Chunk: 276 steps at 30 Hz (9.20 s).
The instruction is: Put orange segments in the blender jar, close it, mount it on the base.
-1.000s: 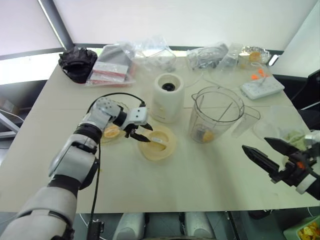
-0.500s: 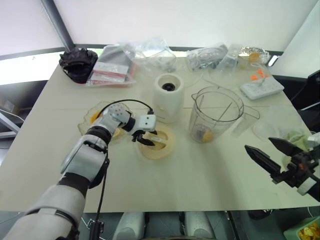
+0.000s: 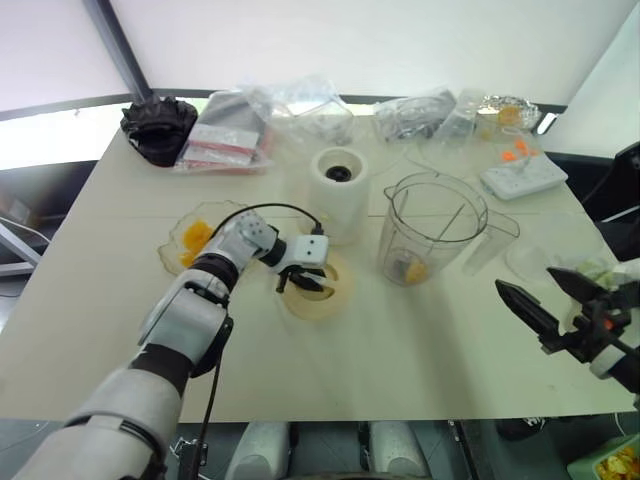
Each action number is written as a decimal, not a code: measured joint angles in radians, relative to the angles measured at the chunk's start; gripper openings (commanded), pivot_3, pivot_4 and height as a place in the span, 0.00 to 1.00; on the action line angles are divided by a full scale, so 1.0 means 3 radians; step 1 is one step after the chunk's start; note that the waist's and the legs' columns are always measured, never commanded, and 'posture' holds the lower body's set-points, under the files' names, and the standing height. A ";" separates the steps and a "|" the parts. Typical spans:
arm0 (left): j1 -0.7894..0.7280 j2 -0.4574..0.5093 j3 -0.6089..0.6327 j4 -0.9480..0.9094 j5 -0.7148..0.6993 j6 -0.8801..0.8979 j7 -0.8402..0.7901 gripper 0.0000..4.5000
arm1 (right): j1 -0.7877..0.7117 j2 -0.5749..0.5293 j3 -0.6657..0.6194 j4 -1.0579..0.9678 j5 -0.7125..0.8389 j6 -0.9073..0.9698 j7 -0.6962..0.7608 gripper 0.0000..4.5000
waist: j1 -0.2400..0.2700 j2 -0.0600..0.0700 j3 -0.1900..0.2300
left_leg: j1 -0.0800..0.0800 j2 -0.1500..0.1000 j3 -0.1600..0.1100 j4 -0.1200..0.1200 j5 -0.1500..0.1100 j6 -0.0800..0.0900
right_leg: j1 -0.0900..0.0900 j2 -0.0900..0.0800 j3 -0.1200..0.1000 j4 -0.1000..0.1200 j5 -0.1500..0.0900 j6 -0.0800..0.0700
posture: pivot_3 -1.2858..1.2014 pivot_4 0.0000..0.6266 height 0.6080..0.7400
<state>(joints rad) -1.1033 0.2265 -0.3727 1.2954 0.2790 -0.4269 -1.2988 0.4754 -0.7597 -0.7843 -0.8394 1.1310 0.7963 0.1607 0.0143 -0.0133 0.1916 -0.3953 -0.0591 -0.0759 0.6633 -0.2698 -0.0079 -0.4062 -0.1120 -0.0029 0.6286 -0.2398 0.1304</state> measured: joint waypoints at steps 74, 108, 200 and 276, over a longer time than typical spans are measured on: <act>-0.0560 0.0993 0.0900 -0.1459 -0.1188 0.1395 -0.0562 0.06 | -0.2007 0.1420 0.2119 0.1016 -0.2441 -0.0031 -0.0355 0.22 | -0.0100 0.0005 0.0000 | -0.0006 -0.0004 -0.0006 0.0001 0.0000 0.0000 | -0.0017 0.0013 0.0001 0.0016 0.0000 -0.0002 | 0.52 0.24 1.00; -0.0677 0.0600 0.0031 -0.2802 -0.1415 0.2841 -0.1041 0.06 | -0.1996 0.1573 0.2685 0.0985 -0.3055 -0.0339 -0.0170 0.22 | -0.0106 0.0006 0.0000 | -0.0009 0.0008 -0.0007 0.0002 0.0001 -0.0001 | -0.0023 0.0030 0.0004 0.0020 0.0005 -0.0011 | 0.52 0.24 1.00; 0.0428 0.0408 -0.0016 -0.4521 -0.1262 0.4465 0.1257 0.59 | -0.2213 0.1686 0.2469 0.1439 -0.3104 -0.0394 0.0083 0.22 | -0.0010 0.0051 -0.0074 | 0.0065 0.0011 -0.0027 -0.0040 0.0002 -0.0008 | 0.0053 0.0027 0.0007 -0.0047 -0.0010 -0.0012 | 0.52 0.24 1.00; 0.2351 0.0410 0.1396 -0.5337 -0.2269 0.3364 0.2737 0.59 | -0.6574 0.1452 0.2095 0.5206 -0.2955 -0.0942 0.0250 0.22 | -0.0182 0.0038 0.0003 | -0.0046 0.0013 0.0005 -0.0053 0.0051 -0.0059 | -0.0094 0.0046 0.0040 0.0008 0.0034 -0.0042 | 0.52 0.24 1.00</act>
<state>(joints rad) -0.3979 0.3495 0.0462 -0.3057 -0.4019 0.5825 -0.4776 -1.4967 -0.3240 -0.1559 0.7223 0.2443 0.5137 0.2355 -0.0401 -0.0019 0.1926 -0.4091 -0.0551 -0.0745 0.6474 -0.2546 -0.0256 -0.4344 -0.0981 0.0091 0.6309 -0.2297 0.1177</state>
